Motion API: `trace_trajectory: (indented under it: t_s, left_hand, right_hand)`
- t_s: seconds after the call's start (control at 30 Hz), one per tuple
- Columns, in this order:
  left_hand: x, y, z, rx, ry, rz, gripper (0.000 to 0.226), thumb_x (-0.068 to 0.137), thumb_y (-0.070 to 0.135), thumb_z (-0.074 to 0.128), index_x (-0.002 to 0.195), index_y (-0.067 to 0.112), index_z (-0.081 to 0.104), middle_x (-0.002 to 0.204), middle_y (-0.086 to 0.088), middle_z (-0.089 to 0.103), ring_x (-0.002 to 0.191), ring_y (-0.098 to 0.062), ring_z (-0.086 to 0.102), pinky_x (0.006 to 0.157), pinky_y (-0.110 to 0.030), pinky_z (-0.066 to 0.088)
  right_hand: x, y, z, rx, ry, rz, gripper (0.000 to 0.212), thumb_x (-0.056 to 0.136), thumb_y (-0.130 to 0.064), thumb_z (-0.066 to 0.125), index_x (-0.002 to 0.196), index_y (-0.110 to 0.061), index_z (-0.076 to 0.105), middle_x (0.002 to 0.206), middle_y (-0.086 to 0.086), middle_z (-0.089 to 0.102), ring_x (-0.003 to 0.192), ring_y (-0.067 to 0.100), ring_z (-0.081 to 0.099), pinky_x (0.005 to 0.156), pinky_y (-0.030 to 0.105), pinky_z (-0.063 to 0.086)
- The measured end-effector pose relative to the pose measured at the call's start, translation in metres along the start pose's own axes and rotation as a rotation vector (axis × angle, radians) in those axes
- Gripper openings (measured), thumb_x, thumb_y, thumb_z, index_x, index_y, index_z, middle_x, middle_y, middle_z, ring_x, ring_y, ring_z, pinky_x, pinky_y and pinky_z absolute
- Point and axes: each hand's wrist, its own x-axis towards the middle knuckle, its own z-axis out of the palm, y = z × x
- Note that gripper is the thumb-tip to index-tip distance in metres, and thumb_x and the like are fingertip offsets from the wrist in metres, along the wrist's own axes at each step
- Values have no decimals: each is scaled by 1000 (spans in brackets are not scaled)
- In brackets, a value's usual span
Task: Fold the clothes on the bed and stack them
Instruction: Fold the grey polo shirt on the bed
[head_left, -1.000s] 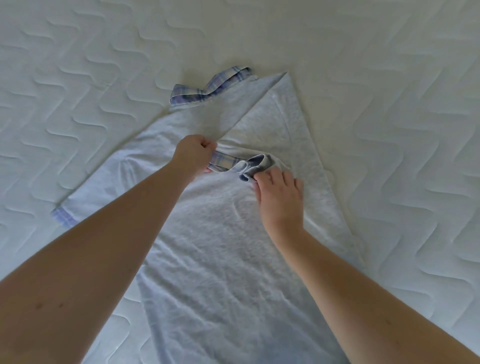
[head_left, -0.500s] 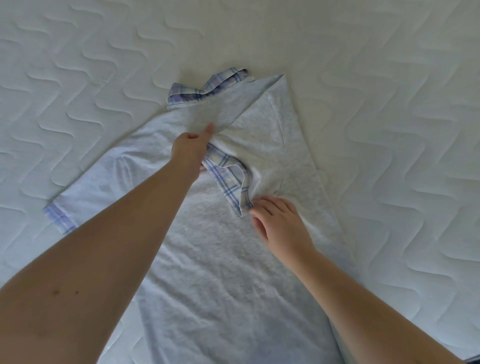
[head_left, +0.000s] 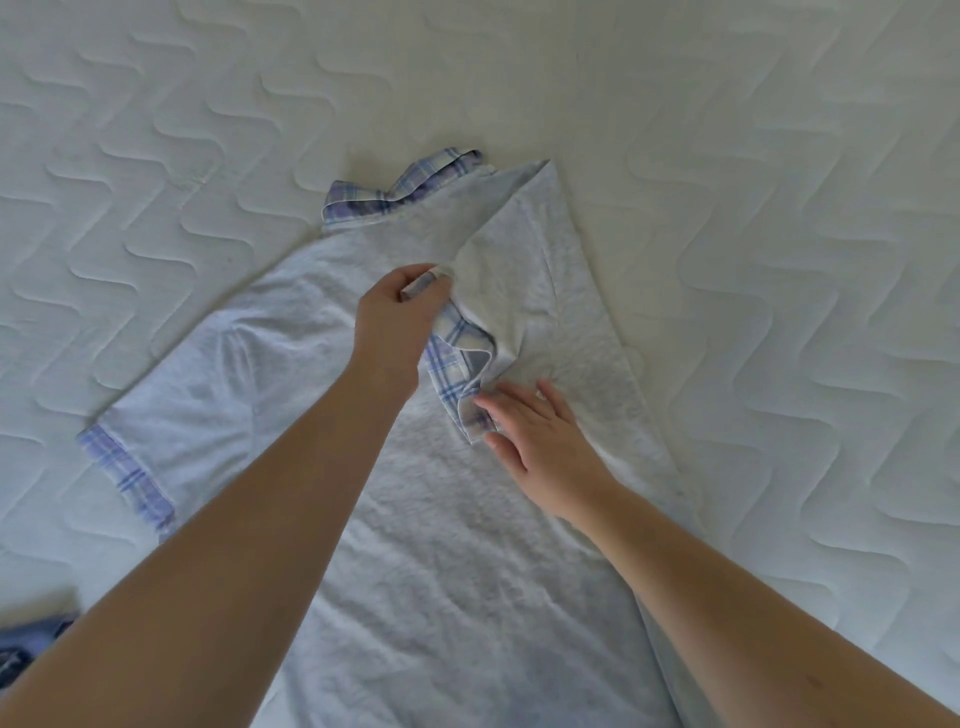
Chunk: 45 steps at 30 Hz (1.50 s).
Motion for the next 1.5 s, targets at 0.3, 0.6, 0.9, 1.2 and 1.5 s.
trace_trajectory:
  t_s: [0.3,0.6,0.9,1.2,1.5]
  left_hand:
    - [-32,-11,37,904,-380,630,19,89,41,65,96,26,74,76,14,58,72,-7,58,66,-15,42]
    - [-49,-31,60,1171,-697,445,48,86,44,66,131,27,57,121,6,55,111,-14,52,96,-36,44]
    - [1,-9,77,885,-228,452,22,97,15,47,114,19,60,105,-4,62,88,-16,58,79,-26,46]
    - [83,58,137,1603,-530,840,50,92,-3,50,131,29,54,131,-12,37,114,-28,43,89,-41,44]
    - [138,103,131,1756,-767,701,19,93,30,63,112,28,65,109,0,48,106,-24,51,87,-38,43]
  right_hand:
    - [8,12,-41,1203,403,710,32,100,-5,35,106,-16,64,106,6,71,98,18,69,90,33,52]
    - [10,37,-55,1277,228,764,24,99,-40,50,117,-29,60,113,-7,68,101,1,66,78,23,57]
    - [18,41,-51,809,301,714,44,94,-3,39,127,-23,60,108,-4,67,90,14,65,82,35,54]
    - [14,49,-56,801,215,645,41,99,-13,46,135,-29,53,121,-11,64,99,6,63,92,32,51]
    - [12,41,-51,988,270,686,22,92,-18,61,109,-32,61,97,-11,70,87,9,68,74,30,57]
